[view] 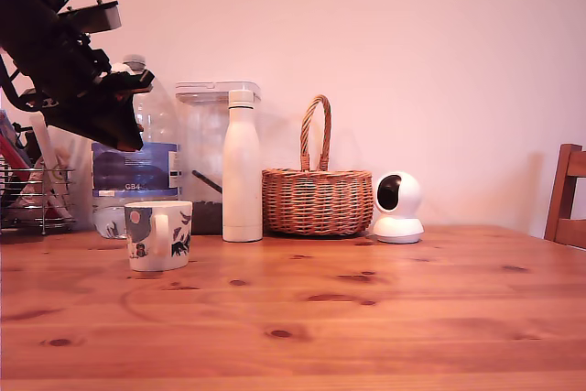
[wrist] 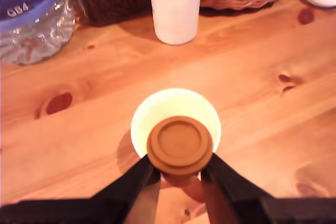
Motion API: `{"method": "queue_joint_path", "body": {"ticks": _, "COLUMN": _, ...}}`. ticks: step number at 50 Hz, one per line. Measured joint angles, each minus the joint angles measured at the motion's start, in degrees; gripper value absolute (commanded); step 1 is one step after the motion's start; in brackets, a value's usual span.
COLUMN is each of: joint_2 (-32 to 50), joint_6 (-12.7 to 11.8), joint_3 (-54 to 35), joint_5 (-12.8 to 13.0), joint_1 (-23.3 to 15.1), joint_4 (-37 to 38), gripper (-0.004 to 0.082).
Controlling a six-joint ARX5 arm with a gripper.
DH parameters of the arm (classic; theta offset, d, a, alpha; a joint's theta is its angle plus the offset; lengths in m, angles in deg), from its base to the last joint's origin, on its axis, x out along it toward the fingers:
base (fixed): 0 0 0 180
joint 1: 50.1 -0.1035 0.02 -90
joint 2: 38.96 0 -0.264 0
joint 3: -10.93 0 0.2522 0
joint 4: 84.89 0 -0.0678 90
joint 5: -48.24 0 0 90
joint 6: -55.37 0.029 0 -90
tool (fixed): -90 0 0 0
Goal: Pick up the coffee capsules from the table one by one and drop them inside the nearest coffee cup
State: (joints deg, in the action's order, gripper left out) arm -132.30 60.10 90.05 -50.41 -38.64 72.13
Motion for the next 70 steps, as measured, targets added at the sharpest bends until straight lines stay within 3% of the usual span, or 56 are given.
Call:
{"method": "queue_joint_path", "body": {"ticks": 16, "joint_2": -0.07, "joint_6": 0.0, "joint_3": 2.03, "joint_5": 0.07, "joint_1": 0.66, "joint_4": -6.14, "gripper": 0.0148}}
{"method": "queue_joint_path", "body": {"ticks": 57, "joint_2": -18.93, "joint_6": 0.02, "joint_3": 35.28, "joint_5": 0.24, "joint_1": 1.53, "joint_4": -34.07, "gripper": 0.0148}}
{"method": "queue_joint_path", "body": {"ticks": 70, "joint_2": -24.59, "joint_6": 0.42, "joint_3": 39.95, "joint_5": 0.87, "joint_1": 1.53, "joint_4": -39.56, "gripper": 0.0148}}
